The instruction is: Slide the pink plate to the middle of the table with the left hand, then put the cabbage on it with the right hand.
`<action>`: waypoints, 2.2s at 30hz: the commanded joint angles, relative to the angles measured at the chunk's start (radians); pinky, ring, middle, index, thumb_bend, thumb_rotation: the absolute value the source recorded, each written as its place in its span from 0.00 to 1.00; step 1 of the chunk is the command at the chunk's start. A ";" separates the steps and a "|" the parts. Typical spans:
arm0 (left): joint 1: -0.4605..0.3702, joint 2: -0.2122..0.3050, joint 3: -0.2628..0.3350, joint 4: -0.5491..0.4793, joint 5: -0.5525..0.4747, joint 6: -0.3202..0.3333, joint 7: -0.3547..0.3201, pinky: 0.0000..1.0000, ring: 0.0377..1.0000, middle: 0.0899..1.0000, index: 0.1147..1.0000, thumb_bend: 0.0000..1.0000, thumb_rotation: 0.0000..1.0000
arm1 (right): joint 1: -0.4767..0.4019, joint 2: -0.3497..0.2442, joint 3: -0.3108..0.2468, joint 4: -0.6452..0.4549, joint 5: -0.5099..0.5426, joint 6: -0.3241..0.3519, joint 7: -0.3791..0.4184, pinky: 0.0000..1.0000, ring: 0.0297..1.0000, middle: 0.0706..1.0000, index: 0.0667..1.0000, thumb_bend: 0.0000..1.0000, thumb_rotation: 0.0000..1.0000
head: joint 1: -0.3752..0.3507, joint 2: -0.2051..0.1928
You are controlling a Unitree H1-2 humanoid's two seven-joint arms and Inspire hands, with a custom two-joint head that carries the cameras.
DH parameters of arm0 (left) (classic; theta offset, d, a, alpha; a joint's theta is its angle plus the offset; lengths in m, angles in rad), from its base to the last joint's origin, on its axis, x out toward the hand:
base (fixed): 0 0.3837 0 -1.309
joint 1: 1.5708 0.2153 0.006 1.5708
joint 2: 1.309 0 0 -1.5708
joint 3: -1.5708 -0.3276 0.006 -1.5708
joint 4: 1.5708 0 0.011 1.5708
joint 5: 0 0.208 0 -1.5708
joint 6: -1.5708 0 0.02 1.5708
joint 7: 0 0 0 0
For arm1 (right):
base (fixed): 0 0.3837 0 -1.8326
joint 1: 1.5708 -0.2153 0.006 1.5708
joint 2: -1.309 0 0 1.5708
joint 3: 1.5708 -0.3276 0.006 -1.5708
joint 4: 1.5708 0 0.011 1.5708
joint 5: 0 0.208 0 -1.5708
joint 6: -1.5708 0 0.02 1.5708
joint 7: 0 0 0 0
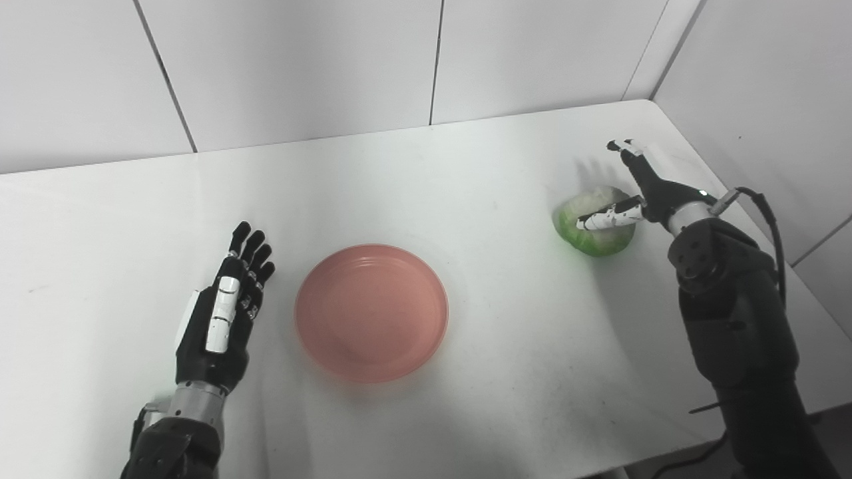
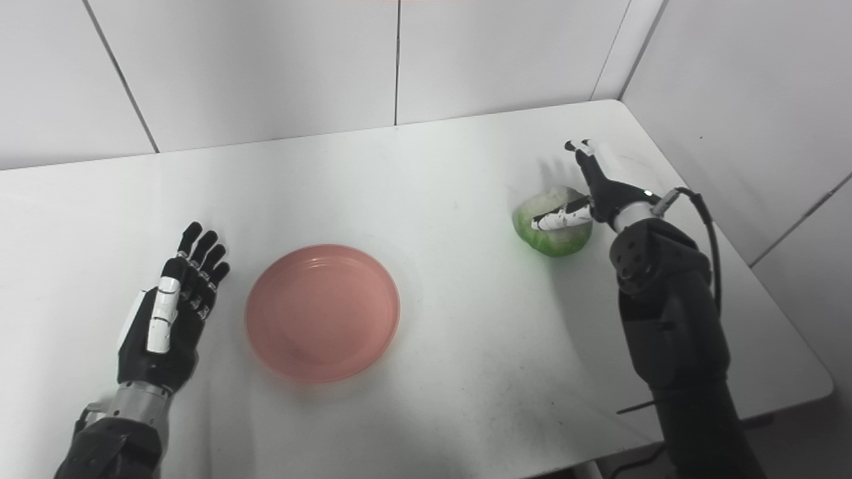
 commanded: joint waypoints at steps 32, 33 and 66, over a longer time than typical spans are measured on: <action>-0.002 -0.012 0.003 -0.014 -0.010 0.004 0.005 1.00 1.00 0.99 0.97 0.72 0.81 | -0.047 -0.027 -0.014 0.158 0.126 -0.001 -0.095 0.40 0.47 0.55 0.67 0.75 0.03 | 0.019 0.008; -0.003 -0.011 0.003 -0.013 -0.010 0.003 0.004 1.00 1.00 0.99 0.98 0.73 0.81 | -0.046 -0.027 -0.010 0.153 0.133 -0.001 -0.102 0.40 0.47 0.54 0.65 0.74 0.02 | 0.019 0.008; 0.005 -0.084 -0.042 -0.062 0.079 0.014 0.082 1.00 1.00 1.00 0.98 0.67 0.80 | 0.031 0.270 0.236 -0.045 0.420 -0.386 -0.649 0.39 0.40 0.45 0.50 0.51 0.00 | 0.247 0.051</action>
